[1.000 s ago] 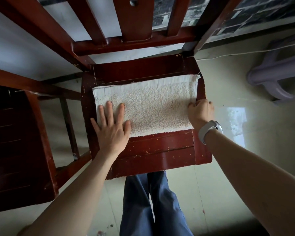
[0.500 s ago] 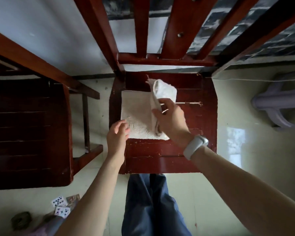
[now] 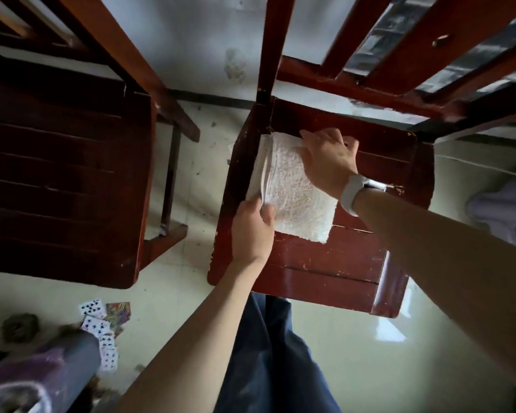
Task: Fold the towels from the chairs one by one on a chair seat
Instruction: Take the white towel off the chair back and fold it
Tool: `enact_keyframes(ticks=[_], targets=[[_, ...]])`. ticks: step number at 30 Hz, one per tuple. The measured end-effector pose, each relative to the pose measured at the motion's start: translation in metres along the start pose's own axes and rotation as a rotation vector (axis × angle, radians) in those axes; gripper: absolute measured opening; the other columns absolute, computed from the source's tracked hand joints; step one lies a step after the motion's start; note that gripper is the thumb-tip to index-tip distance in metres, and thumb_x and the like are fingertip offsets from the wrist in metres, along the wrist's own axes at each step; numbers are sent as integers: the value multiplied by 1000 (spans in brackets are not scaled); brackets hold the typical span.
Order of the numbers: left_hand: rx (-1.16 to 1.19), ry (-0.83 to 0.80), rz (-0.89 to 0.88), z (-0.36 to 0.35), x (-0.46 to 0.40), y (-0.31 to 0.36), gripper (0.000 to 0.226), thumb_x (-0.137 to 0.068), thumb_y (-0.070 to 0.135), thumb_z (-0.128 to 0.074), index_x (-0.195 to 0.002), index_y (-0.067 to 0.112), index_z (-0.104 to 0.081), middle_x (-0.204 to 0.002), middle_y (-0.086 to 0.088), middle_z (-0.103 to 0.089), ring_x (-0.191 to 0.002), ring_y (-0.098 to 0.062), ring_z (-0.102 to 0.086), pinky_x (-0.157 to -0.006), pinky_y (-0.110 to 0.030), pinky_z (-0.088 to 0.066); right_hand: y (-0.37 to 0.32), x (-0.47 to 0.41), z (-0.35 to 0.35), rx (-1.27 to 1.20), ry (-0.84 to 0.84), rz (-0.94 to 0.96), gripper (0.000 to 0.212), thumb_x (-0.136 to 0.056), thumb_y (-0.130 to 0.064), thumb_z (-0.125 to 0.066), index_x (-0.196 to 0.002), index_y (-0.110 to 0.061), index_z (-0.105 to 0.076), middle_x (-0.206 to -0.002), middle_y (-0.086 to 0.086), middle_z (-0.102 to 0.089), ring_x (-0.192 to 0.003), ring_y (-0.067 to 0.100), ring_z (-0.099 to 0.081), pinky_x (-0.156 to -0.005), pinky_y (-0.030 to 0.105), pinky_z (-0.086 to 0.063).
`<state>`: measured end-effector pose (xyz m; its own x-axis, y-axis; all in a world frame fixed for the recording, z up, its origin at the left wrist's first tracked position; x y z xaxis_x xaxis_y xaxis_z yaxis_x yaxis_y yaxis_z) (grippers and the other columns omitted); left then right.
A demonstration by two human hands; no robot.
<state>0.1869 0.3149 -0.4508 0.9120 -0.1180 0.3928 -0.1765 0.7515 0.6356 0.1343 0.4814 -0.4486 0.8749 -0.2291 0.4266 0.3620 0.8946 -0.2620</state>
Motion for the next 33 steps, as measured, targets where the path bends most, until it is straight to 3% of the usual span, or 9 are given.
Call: enact_keyframes(ticks=[5,8,11,14,17,20,23,26,33], targets=[[213,49,32,9,6,-2,37,-94,12,-46,-131,6,-45,-100,-8,-65,-90,-18,-62,-79,-15,-45,-5,-9,4,-125,108,-30,27,-92,-26,-42,-112,-15,-57,-116,8,-54,-113,26,-45,-95,40,-28],[385,103,177,12,6,-16,31,-93,10,-48,-124,8,-46,-82,10,-56,-72,2,-56,-69,-13,-44,-8,-5,7,-218,162,-6,21,-93,-22,-42,-106,-11,-54,-111,8,-52,-106,23,-49,-89,32,-26],[414,142,219,11,1,-26,22,-92,8,-49,-113,2,-49,-83,7,-54,-68,12,-52,-64,-1,-41,-15,-5,4,-206,181,45,21,-94,-23,-41,-106,-11,-53,-108,7,-52,-102,22,-50,-85,30,-23],[297,166,220,9,-5,-32,20,-92,9,-51,-109,-2,-52,-88,-1,-55,-69,2,-50,-57,6,-34,-23,-12,-4,-172,183,40,22,-93,-25,-42,-107,-13,-54,-109,6,-53,-106,23,-49,-89,35,-27],[141,163,180,13,-7,-34,20,-92,8,-50,-108,-4,-54,-94,-14,-63,-80,-16,-56,-64,-8,-40,-26,-16,-6,-96,168,42,28,-92,-32,-45,-113,-15,-54,-115,7,-52,-110,24,-47,-93,39,-28],[-166,233,-42,22,-3,-23,26,-90,7,-48,-114,2,-55,-111,-16,-58,-104,-29,-54,-85,-34,-46,-27,-1,9,-57,279,141,34,-92,-27,-45,-122,-12,-54,-119,11,-53,-111,28,-49,-100,43,-28],[-397,118,-360,12,1,0,40,-88,15,-44,-127,10,-49,-133,-13,-50,-126,-29,-43,-102,-41,-36,-19,30,17,41,442,292,34,-85,-5,-47,-117,-6,-60,-115,16,-60,-112,33,-55,-108,54,-27],[-537,-67,-520,-15,-1,11,50,-92,27,-37,-138,7,-37,-147,-16,-33,-138,-32,-27,-113,-49,-23,-6,50,-11,215,286,313,43,-85,-9,-50,-128,-2,-51,-134,20,-50,-130,37,-40,-109,59,-16],[-614,-191,-450,-30,-15,-27,63,-95,44,-26,-145,9,-13,-153,-18,-12,-141,-36,-11,-115,-47,-16,5,42,-55,242,209,246,50,-95,-35,-32,-143,-20,-31,-148,21,-30,-138,37,-26,-114,55,-17]])
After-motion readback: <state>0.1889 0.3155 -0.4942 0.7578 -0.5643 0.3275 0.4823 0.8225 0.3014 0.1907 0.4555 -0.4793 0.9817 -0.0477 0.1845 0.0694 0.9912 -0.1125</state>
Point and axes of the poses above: each hand's wrist, its own x-axis away from the middle knuckle, its own z-axis out of the back of the hand, y = z × x, the point moved 5 cm from there along -x, towards the middle knuckle
